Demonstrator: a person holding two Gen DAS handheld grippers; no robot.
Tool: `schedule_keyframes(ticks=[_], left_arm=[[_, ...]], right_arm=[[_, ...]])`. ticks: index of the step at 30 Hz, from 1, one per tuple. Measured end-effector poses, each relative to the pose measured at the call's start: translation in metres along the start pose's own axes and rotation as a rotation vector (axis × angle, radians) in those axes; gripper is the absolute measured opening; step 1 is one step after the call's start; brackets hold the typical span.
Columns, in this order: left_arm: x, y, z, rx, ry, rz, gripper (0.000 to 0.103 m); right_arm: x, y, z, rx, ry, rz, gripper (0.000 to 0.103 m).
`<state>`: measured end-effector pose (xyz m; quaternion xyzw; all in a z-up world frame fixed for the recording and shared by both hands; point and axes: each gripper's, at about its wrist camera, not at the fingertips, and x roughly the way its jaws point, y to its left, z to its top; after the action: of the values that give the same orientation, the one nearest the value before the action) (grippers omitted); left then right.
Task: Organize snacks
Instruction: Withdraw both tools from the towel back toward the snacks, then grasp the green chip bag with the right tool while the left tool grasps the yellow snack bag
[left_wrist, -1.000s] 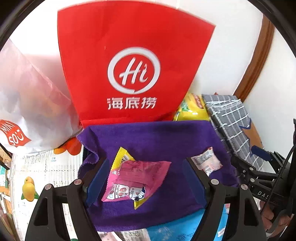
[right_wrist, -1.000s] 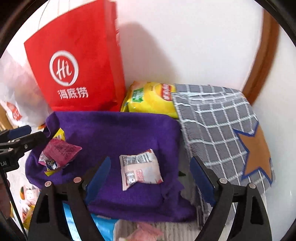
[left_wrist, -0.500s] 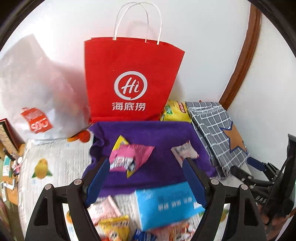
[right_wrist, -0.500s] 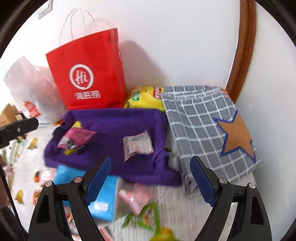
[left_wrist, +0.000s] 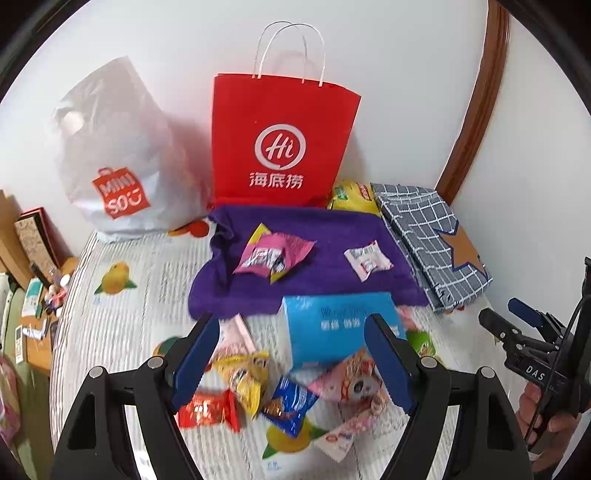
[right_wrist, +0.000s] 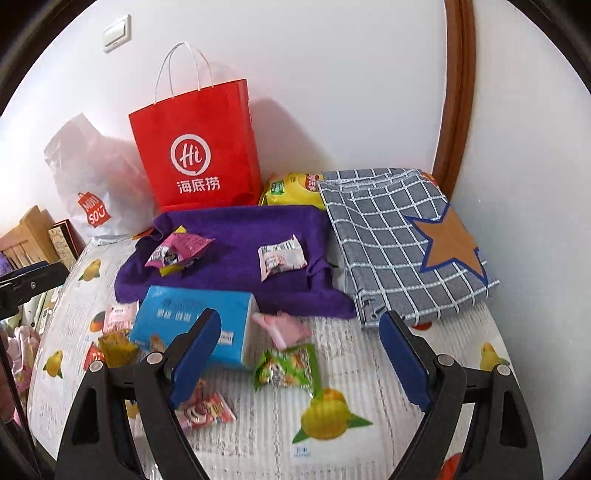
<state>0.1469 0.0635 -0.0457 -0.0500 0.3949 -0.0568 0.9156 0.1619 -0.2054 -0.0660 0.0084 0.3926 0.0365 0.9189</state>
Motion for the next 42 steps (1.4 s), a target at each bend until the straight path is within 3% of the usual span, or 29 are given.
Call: schedule_keyframes(ticks=[7,11,15,25,35,42], left_arm=[[-0.005,0.012,-0.027,-0.032,0.011,0.022,0.080],[-0.002,0.024,-0.039,-0.055,0.026,0.037,0.080],[0.003,0.036,-0.046,-0.080,0.035,0.041,0.080],[0.028,0.058,-0.058,-0.123,0.064,0.024,0.080],[0.042,0.080,-0.072,-0.129,0.084,0.038,0.080],[0.053,0.085,-0.075,-0.121,0.099,0.019,0.080]], right_arm=[[-0.002,0.001,-0.021,-0.034,0.001,-0.036,0.087],[0.005,-0.001,-0.029,-0.020,0.037,0.019,0.085],[0.015,0.000,-0.038,-0.023,0.052,0.021,0.083],[0.059,0.011,-0.055,-0.055,0.102,0.078,0.079],[0.109,0.015,-0.066,-0.059,0.154,0.048,0.079],[0.126,0.016,-0.072,-0.074,0.172,0.079,0.078]])
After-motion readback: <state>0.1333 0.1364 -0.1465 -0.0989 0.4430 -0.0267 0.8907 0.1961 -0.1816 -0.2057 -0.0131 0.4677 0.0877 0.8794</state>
